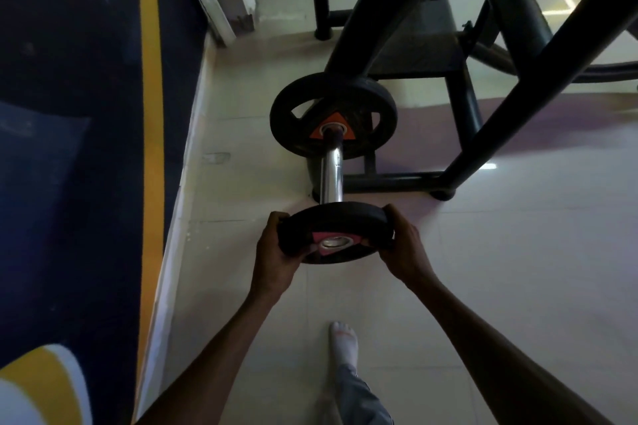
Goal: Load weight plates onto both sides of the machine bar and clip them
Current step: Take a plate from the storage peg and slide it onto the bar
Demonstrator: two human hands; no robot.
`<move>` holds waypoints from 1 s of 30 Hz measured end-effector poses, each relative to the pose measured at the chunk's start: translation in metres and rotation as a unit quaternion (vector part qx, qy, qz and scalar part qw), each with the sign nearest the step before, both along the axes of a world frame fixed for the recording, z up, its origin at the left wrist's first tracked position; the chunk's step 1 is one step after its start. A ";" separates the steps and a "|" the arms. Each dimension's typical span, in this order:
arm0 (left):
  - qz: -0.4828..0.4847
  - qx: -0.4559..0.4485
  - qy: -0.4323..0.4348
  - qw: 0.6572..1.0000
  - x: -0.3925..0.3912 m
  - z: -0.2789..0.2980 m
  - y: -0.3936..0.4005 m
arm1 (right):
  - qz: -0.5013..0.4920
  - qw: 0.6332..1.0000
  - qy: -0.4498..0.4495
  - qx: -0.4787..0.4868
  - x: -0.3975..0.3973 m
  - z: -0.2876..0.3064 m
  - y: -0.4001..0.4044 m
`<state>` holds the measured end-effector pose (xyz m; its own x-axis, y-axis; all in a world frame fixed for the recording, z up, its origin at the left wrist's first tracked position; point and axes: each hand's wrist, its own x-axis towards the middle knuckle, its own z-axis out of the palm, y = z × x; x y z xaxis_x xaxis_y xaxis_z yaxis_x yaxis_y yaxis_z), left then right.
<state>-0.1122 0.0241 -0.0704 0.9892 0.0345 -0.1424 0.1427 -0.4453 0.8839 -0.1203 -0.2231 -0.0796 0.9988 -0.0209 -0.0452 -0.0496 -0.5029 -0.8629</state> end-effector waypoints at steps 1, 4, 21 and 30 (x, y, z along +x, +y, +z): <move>0.002 -0.002 -0.004 1.000 -0.009 0.005 -0.001 | 0.000 1.000 0.005 0.002 -0.008 0.006 -0.001; -0.004 -0.004 -0.014 1.000 -0.033 0.030 -0.006 | -0.009 1.000 -0.003 0.006 -0.037 0.032 -0.010; -0.107 -0.057 -0.232 0.965 -0.196 0.285 -0.151 | -0.145 0.963 -0.206 0.095 -0.258 0.282 -0.145; -0.151 -0.108 -0.330 0.926 -0.233 0.396 -0.261 | -0.185 0.896 -0.403 0.030 -0.316 0.393 -0.241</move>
